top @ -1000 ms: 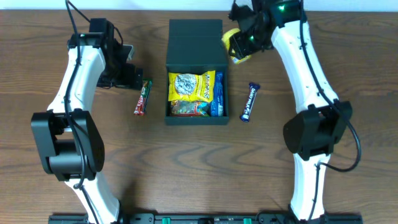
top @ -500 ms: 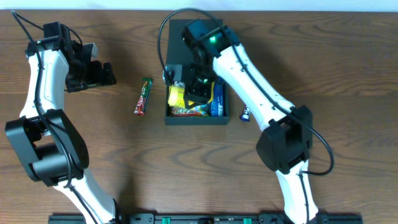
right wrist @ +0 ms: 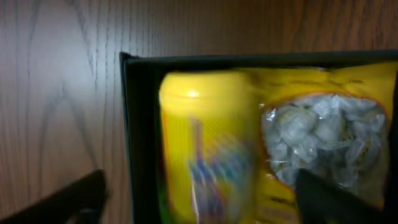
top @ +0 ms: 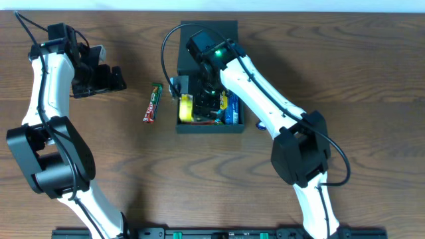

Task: Pack container
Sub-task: 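Place the Mentos bottle into the box with the right gripper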

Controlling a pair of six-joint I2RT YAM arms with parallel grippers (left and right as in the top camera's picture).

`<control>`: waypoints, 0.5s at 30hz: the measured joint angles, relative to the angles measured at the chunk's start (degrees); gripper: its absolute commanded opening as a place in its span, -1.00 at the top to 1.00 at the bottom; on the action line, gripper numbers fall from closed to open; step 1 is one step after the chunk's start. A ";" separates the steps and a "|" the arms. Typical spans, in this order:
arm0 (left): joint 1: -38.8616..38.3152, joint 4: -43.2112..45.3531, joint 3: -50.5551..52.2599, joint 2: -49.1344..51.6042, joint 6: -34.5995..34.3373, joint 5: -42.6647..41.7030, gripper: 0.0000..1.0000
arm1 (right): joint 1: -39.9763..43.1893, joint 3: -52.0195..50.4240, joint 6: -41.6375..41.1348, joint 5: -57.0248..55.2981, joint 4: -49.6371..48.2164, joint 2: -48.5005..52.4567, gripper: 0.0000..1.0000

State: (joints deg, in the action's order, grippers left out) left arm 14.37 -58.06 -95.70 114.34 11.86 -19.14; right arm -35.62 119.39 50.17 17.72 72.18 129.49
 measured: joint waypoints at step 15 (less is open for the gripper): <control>-8.07 -0.17 0.00 0.00 1.92 3.74 -0.90 | 7.56 14.86 -24.52 -3.61 0.42 -2.62 -0.98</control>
State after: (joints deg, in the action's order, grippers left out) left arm 6.31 -58.24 -95.70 114.34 13.78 -15.40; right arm -28.05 134.26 25.65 14.11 72.60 126.87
